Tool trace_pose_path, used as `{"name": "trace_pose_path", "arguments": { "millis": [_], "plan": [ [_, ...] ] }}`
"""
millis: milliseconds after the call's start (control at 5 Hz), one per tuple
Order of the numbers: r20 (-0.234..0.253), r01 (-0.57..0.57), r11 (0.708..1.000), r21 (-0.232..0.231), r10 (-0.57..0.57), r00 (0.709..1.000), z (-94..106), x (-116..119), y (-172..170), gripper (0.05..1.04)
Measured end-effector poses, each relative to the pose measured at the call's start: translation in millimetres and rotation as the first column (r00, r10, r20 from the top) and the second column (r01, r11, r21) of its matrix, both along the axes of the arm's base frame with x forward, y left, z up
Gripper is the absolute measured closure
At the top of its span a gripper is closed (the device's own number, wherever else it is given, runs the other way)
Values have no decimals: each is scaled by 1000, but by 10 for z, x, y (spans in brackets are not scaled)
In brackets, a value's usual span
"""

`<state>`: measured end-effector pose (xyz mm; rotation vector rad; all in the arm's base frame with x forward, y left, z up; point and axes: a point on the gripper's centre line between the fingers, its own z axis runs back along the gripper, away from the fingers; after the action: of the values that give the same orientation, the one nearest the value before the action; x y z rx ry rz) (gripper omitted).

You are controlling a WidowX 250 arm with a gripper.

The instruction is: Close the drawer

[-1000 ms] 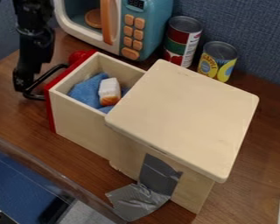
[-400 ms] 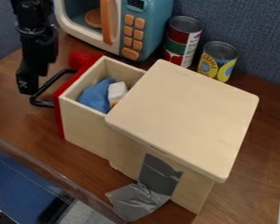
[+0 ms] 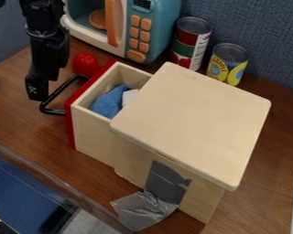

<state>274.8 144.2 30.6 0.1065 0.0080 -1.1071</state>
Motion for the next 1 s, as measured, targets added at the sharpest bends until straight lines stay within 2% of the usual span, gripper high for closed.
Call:
{"name": "trace_pose_path", "arguments": {
  "millis": [200, 400, 600, 800, 1000],
  "plan": [
    [-19, 2, 1000, -13, -3, 1000, -114, -37, -40, 85],
    [-30, 16, 999, -46, -18, 999, -157, -57, -167, 85],
    [-31, 46, 994, -94, -49, 998, -108, -36, -390, 85],
    [-4, 79, 990, -116, -80, 997, 33, -25, -560, 85],
    [-5, 93, 985, -148, -94, 996, 57, -29, -715, 85]
  ]
}}
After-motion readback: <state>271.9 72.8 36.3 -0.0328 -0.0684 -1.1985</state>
